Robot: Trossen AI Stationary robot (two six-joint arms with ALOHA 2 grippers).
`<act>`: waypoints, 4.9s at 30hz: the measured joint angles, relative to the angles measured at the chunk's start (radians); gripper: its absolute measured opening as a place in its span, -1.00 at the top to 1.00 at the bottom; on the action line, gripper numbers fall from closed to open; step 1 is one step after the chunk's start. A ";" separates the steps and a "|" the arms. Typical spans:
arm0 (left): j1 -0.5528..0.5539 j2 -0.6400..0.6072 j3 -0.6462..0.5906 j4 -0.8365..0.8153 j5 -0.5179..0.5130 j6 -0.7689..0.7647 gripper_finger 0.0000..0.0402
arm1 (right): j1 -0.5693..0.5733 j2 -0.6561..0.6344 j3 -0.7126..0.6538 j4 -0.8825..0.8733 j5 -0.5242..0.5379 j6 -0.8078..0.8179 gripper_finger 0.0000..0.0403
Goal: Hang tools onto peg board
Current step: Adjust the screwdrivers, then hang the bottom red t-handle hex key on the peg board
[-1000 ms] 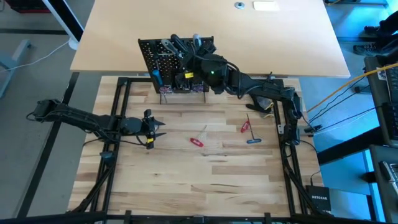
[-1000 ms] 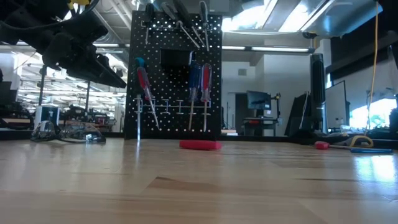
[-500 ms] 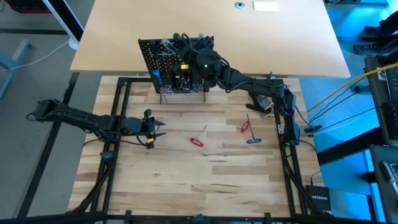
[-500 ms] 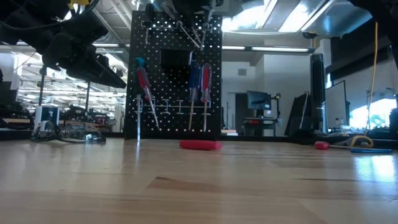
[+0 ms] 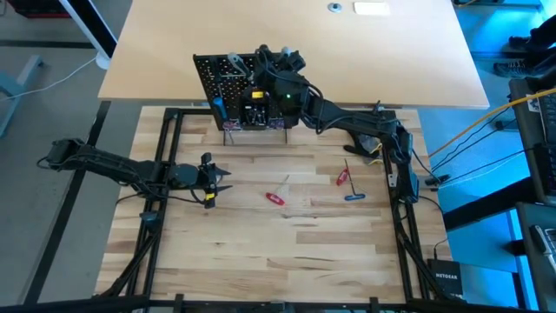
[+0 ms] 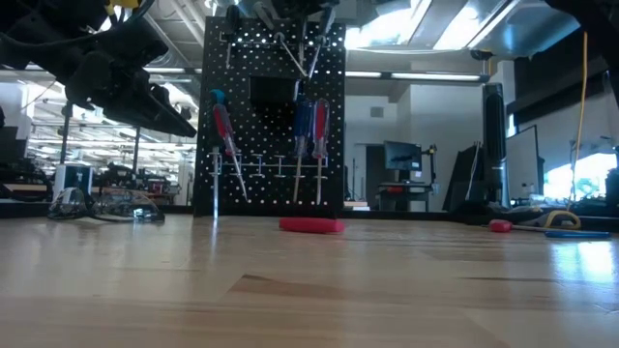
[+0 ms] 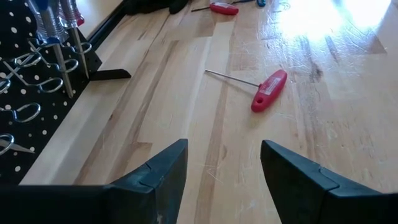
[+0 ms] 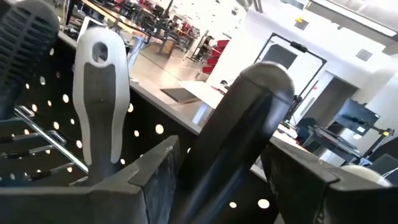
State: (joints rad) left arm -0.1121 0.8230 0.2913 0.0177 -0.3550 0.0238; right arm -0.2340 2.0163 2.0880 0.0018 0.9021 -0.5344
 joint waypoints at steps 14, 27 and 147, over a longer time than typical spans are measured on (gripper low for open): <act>0.000 0.000 0.000 -0.001 0.000 0.002 0.04 | 0.056 -0.006 0.001 0.000 0.029 -0.075 -0.12; 0.000 0.000 0.000 0.002 0.000 -0.010 0.04 | 0.151 -0.002 0.002 0.000 -0.108 -0.068 -0.12; -0.061 0.679 0.247 0.371 0.089 0.025 0.04 | 0.542 -0.436 -1.307 0.117 -0.350 0.825 -0.12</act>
State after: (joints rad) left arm -0.1726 1.5023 0.5387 0.3883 -0.2661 0.0484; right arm 0.3080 1.5799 0.7815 0.1189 0.5523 0.2904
